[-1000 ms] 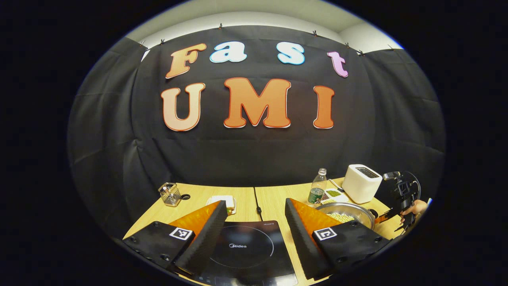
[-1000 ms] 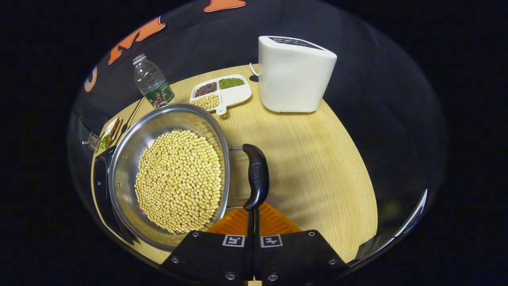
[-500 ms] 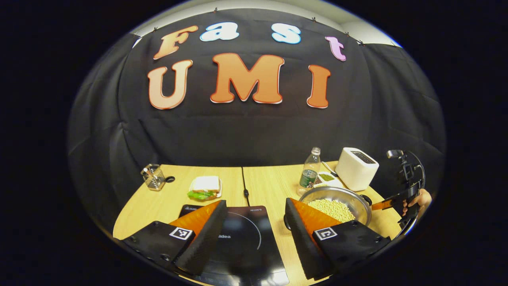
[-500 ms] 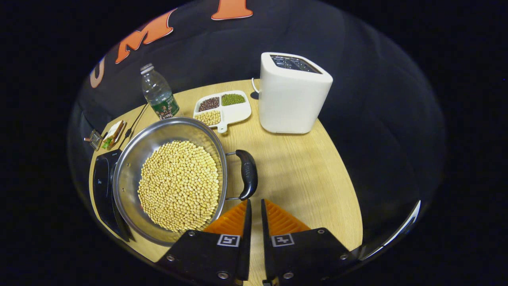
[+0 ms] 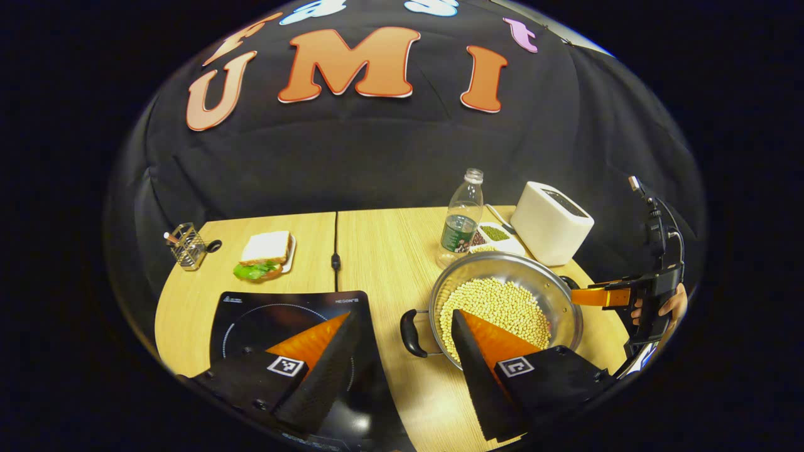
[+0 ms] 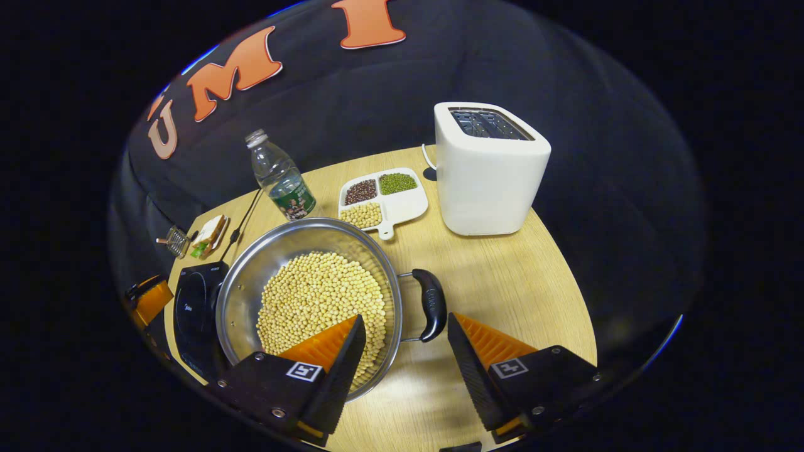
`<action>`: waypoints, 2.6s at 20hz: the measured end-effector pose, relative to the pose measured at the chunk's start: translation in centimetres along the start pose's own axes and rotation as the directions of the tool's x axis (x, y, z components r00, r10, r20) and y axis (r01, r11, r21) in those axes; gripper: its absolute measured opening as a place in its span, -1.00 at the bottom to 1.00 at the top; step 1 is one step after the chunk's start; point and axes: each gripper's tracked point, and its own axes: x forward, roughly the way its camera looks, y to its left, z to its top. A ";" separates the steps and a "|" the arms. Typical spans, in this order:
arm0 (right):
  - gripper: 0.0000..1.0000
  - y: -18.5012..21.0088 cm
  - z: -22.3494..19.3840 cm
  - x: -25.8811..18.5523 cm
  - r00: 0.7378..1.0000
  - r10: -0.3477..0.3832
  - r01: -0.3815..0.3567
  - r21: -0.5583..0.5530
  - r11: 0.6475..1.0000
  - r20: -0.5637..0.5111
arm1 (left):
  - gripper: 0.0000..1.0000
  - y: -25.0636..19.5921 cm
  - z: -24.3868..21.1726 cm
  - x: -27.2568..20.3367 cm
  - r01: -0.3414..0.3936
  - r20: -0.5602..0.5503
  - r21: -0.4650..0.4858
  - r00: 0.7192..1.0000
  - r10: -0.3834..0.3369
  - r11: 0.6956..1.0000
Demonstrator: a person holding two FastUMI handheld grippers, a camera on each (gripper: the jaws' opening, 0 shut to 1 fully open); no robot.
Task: First push the handle of the pot to place it horizontally, then grasp the pot with both hands and set it on the induction cooktop.
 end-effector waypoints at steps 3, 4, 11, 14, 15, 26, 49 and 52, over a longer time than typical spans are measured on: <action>0.80 -0.2 0.2 1.0 1.000 -0.011 0.011 -0.009 1.000 -0.011 | 0.82 -1.6 -2.4 3.4 0.021 -0.101 -0.022 0.995 -0.024 1.000; 0.87 -0.1 0.1 1.3 1.000 -0.014 0.014 -0.015 1.000 -0.014 | 0.83 -1.5 -2.7 4.2 0.015 -0.122 -0.027 0.992 -0.018 1.000; 0.90 -0.6 -0.8 3.7 0.996 -0.076 0.072 -0.062 0.995 -0.049 | 0.80 -1.8 -5.2 8.2 -0.029 -0.196 -0.054 0.980 0.018 0.998; 0.73 -1.2 -1.1 4.6 0.993 -0.107 0.102 -0.077 0.992 -0.060 | 0.78 -1.8 -6.4 9.8 -0.044 -0.219 -0.059 0.975 0.030 0.997; 0.67 -1.1 -1.0 4.8 0.994 -0.096 0.092 -0.073 0.993 -0.058 | 0.77 -1.8 -6.4 10.1 -0.054 -0.214 -0.066 0.976 0.039 0.996; 0.31 -0.5 -1.4 5.8 0.999 -0.027 0.026 -0.050 0.998 -0.024 | 0.60 -0.8 -6.5 13.1 -0.112 -0.136 -0.061 0.985 0.103 0.992; 0.12 -0.7 -1.3 5.0 0.996 -0.040 0.042 -0.019 0.999 0.079 | 0.47 1.4 -3.0 4.9 -0.125 0.028 -0.032 0.992 0.126 0.992; 0.11 -0.8 -1.1 5.1 0.996 -0.027 0.029 -0.029 0.999 0.085 | 0.48 3.0 -2.3 2.5 -0.137 0.038 -0.035 0.990 0.138 0.990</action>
